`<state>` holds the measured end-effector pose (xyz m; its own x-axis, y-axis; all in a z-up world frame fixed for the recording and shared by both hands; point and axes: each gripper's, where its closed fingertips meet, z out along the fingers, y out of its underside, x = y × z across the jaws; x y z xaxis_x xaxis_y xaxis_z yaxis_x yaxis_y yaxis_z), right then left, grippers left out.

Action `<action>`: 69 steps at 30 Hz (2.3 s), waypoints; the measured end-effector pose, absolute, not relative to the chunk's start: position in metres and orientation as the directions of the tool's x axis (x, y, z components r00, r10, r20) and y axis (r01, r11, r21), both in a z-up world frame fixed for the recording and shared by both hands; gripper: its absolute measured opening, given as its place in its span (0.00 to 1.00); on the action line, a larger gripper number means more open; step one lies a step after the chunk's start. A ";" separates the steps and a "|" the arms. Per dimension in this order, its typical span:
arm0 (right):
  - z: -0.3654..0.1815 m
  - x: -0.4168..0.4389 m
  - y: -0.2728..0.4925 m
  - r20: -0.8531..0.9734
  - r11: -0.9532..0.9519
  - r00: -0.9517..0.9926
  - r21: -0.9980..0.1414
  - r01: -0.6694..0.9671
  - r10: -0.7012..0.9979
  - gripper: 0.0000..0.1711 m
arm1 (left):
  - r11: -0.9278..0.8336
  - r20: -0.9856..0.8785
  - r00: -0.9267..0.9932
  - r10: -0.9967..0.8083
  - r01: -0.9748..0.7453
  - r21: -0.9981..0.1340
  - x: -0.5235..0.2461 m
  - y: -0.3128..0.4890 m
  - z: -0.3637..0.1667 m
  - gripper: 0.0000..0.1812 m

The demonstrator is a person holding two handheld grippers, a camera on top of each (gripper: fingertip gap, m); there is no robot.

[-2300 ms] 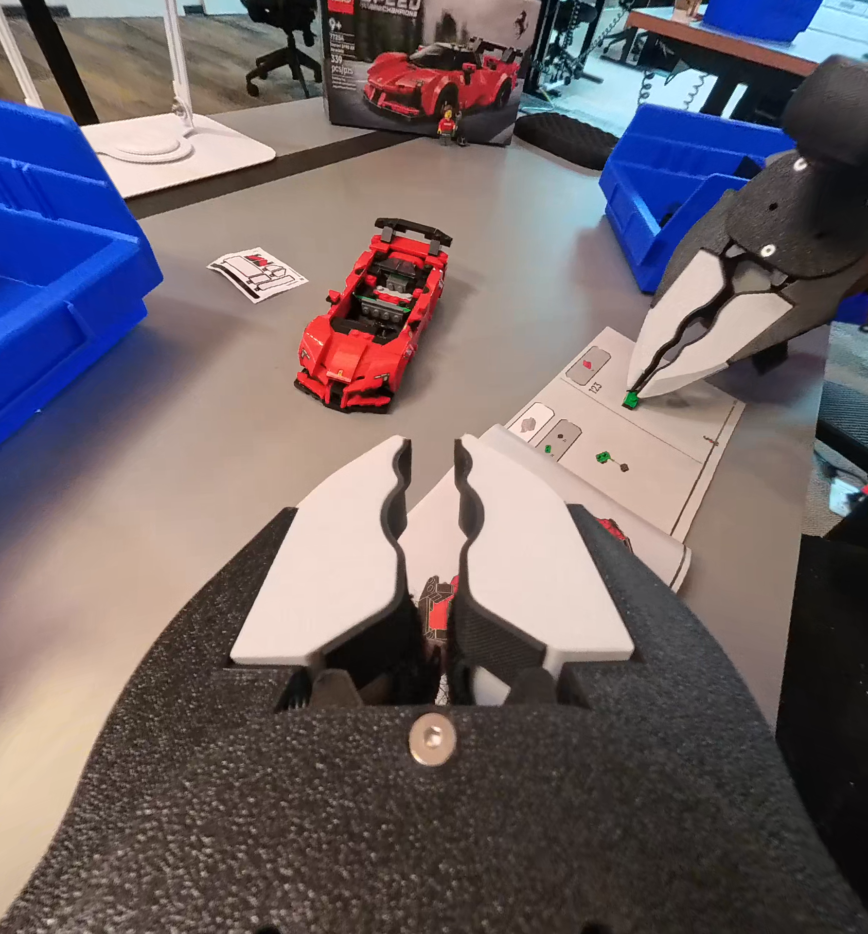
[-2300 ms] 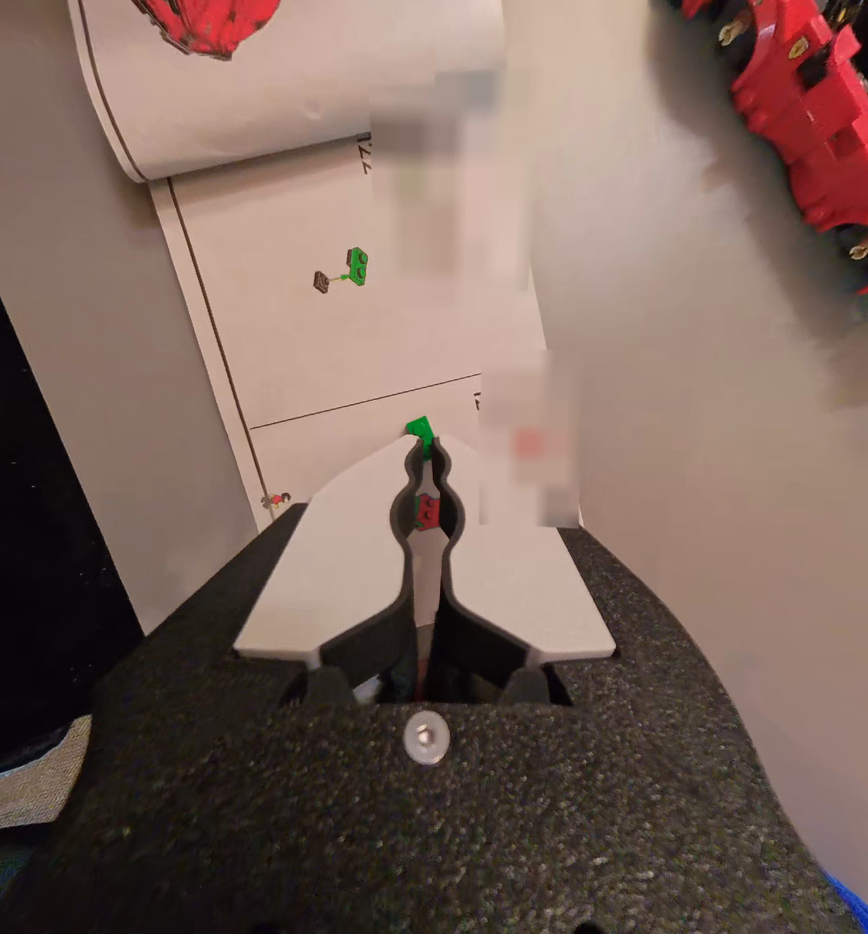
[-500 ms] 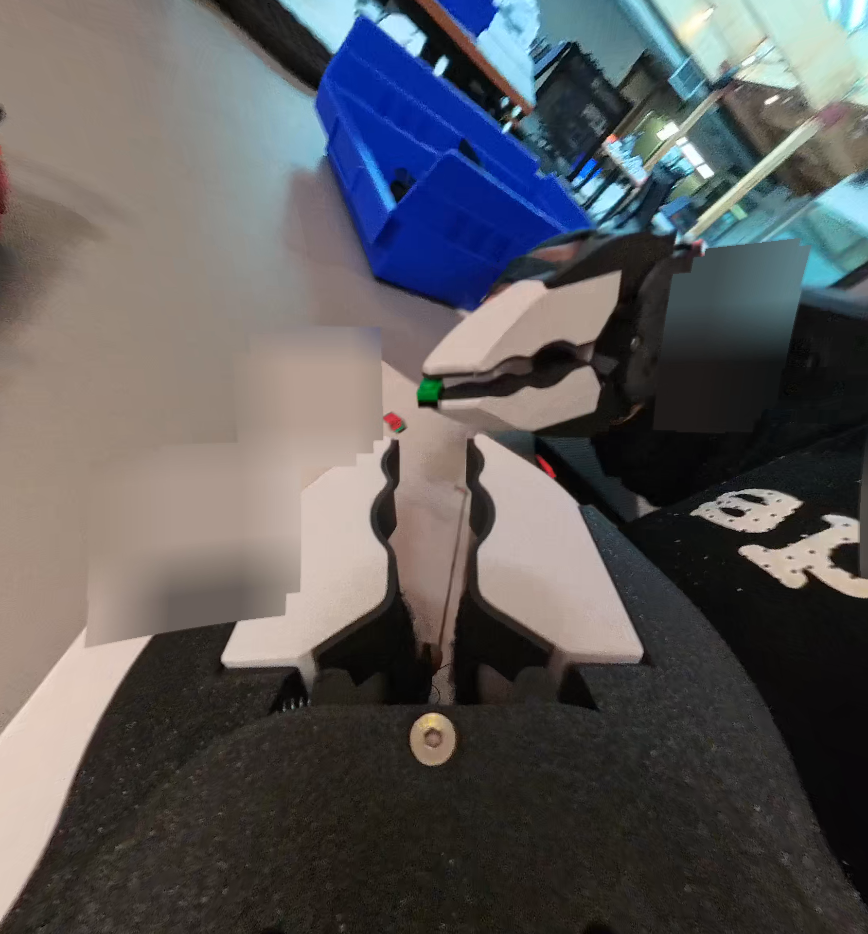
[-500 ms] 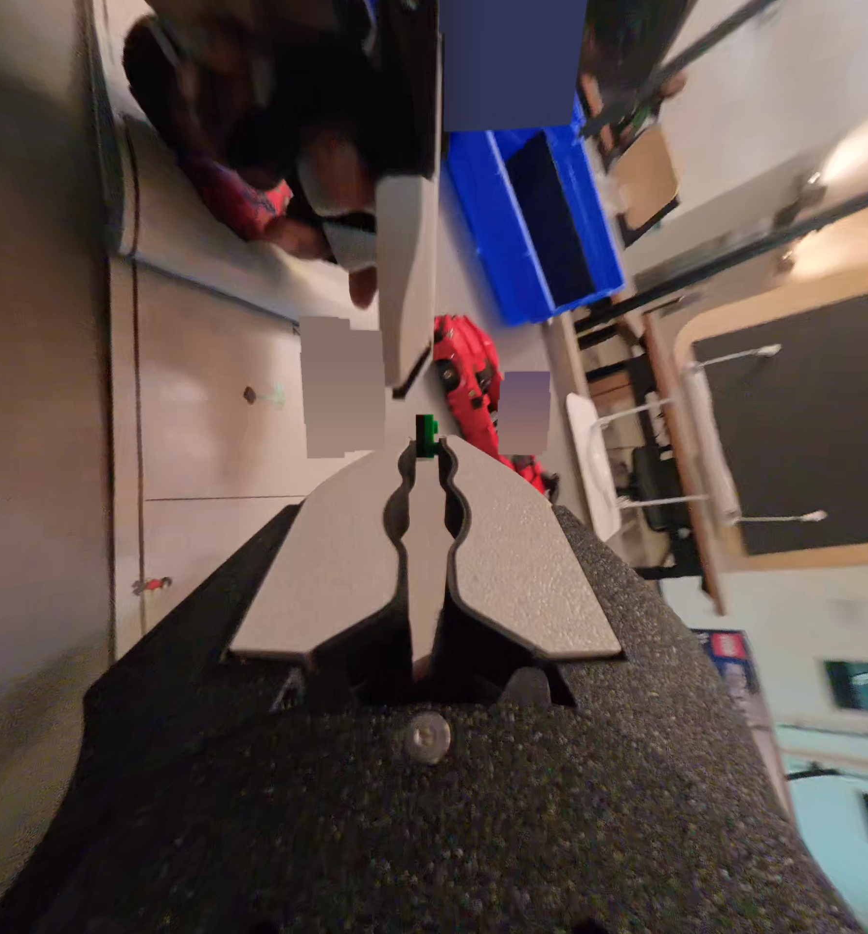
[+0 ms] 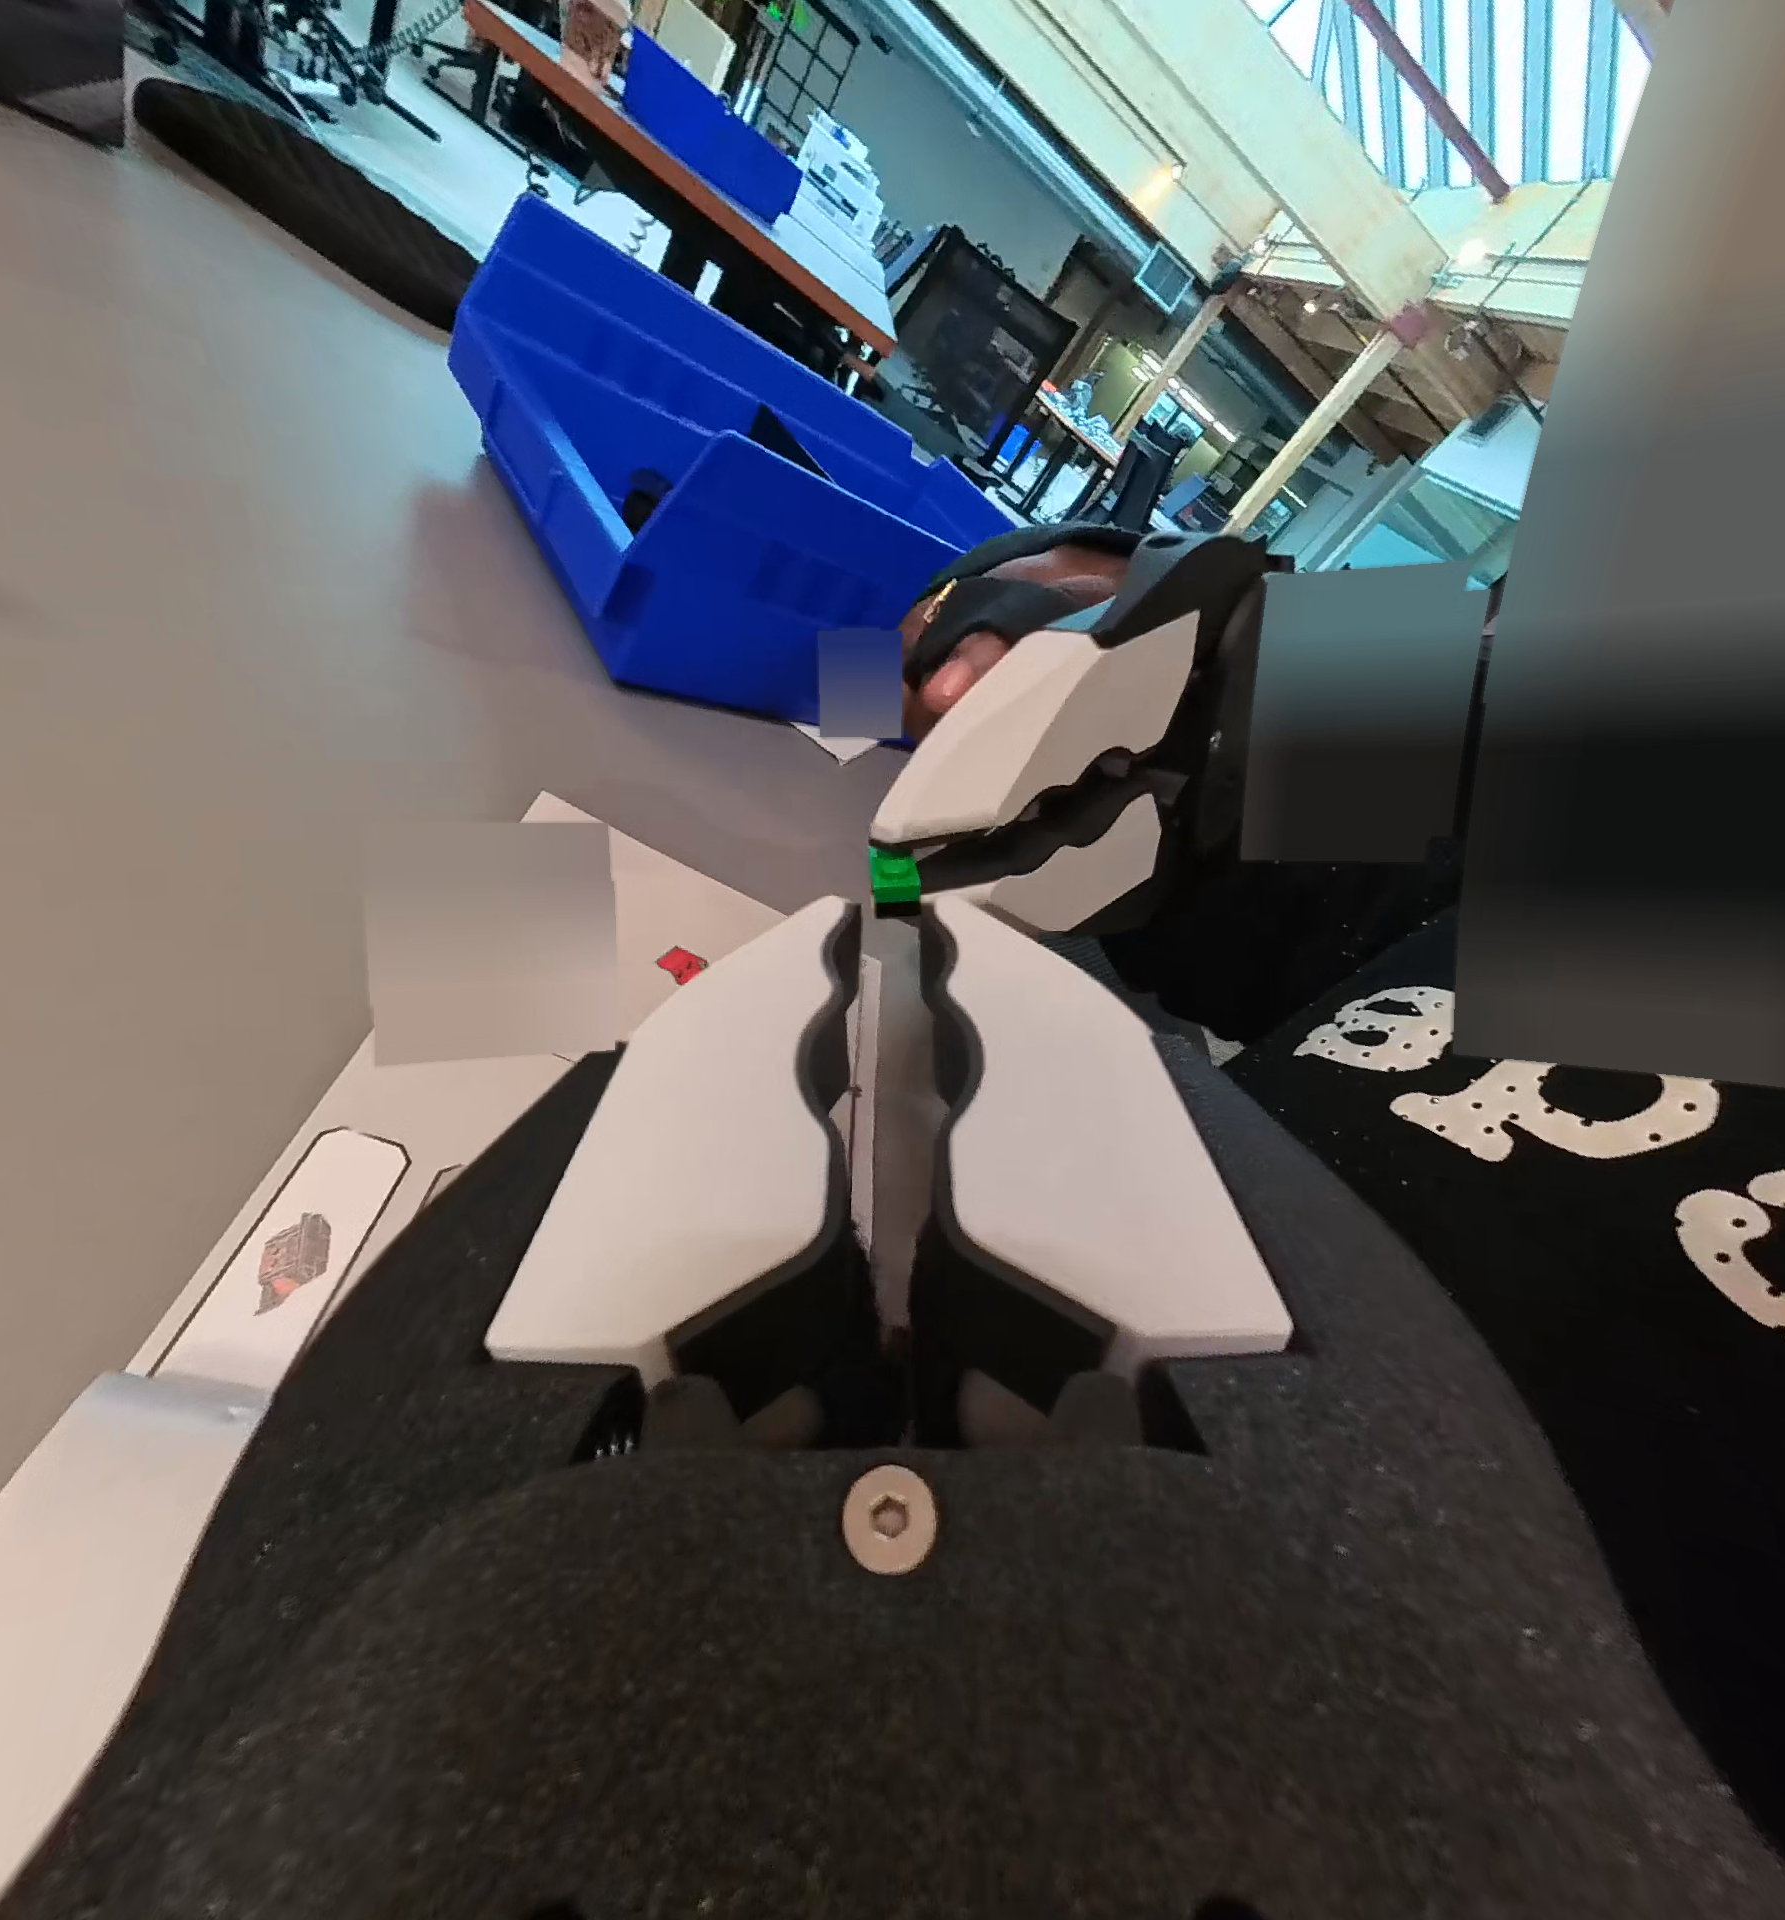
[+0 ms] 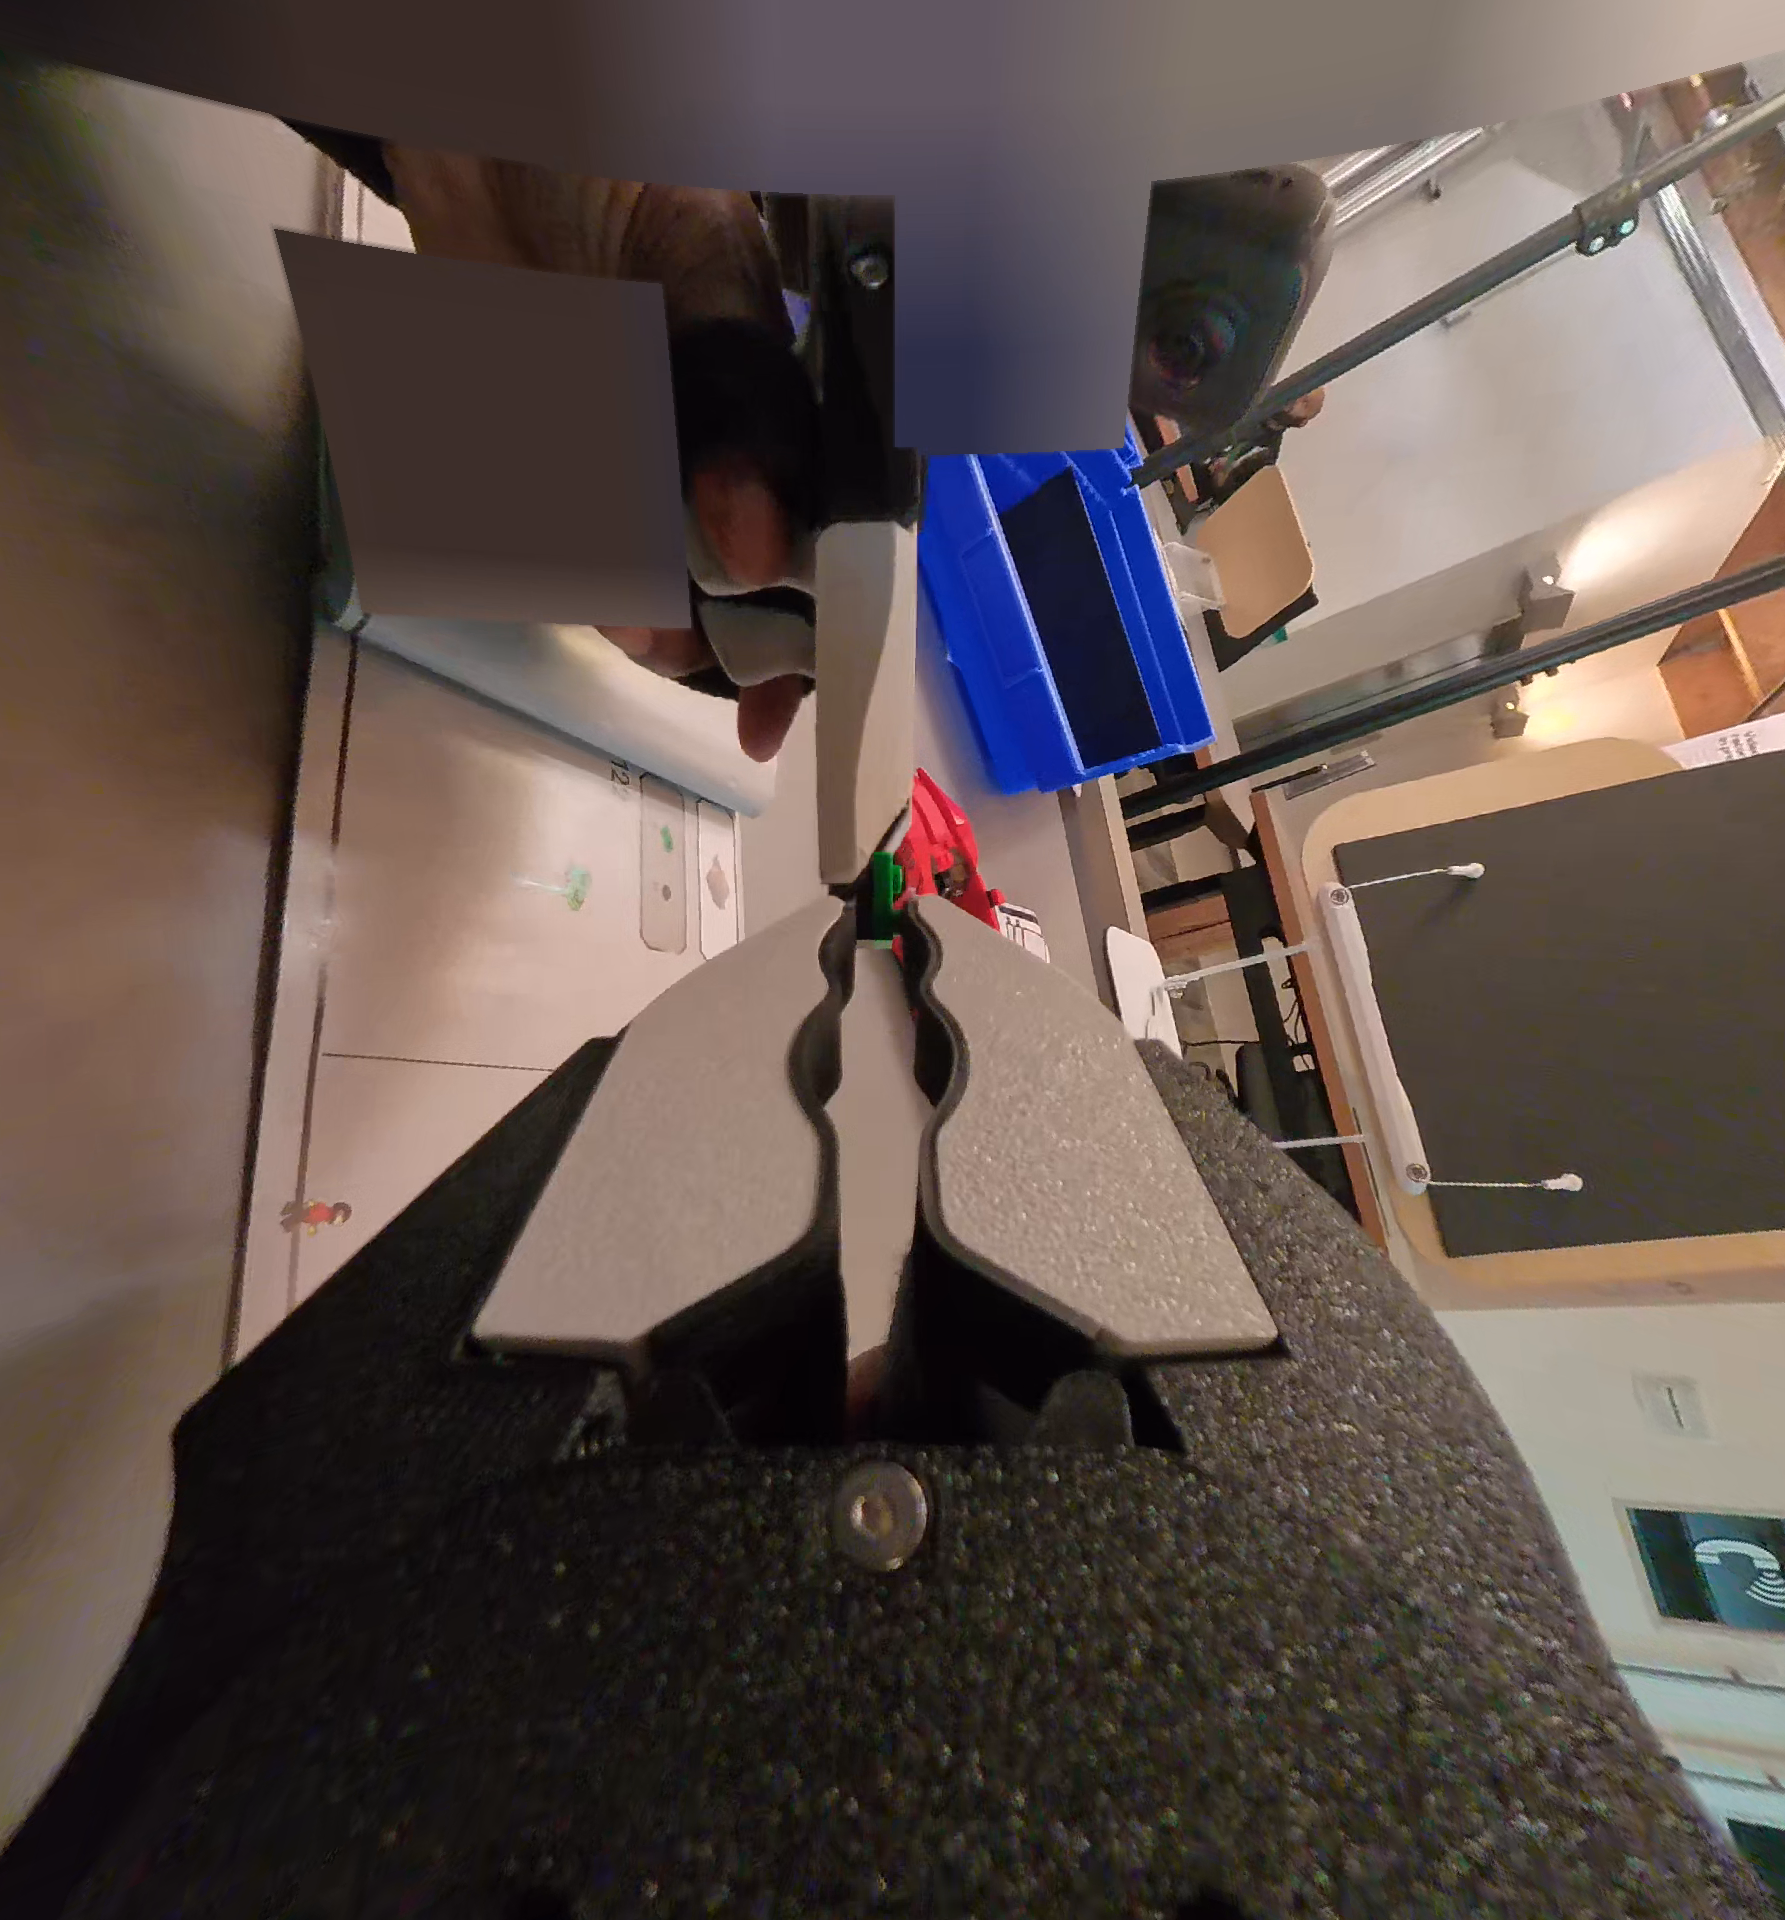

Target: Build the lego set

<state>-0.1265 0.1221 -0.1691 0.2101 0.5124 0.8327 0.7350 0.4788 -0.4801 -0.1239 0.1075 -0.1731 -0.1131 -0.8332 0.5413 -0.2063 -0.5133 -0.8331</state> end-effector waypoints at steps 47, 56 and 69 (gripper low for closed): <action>-0.256 -0.089 0.131 0.124 -0.085 0.196 -0.597 0.798 0.973 0.21 | -0.335 0.273 0.236 -0.933 -0.283 -0.899 -0.200 0.170 -0.188 0.08; -0.083 -0.042 0.117 0.235 -0.075 0.586 -0.887 0.455 0.776 0.30 | -0.355 0.278 0.379 -0.882 -0.148 -0.923 -0.216 0.195 -0.179 0.23; -0.075 0.071 0.075 0.256 -0.236 0.789 -0.863 0.447 0.559 0.00 | -0.264 0.193 0.434 -0.880 -0.108 -0.959 -0.238 0.196 -0.158 0.02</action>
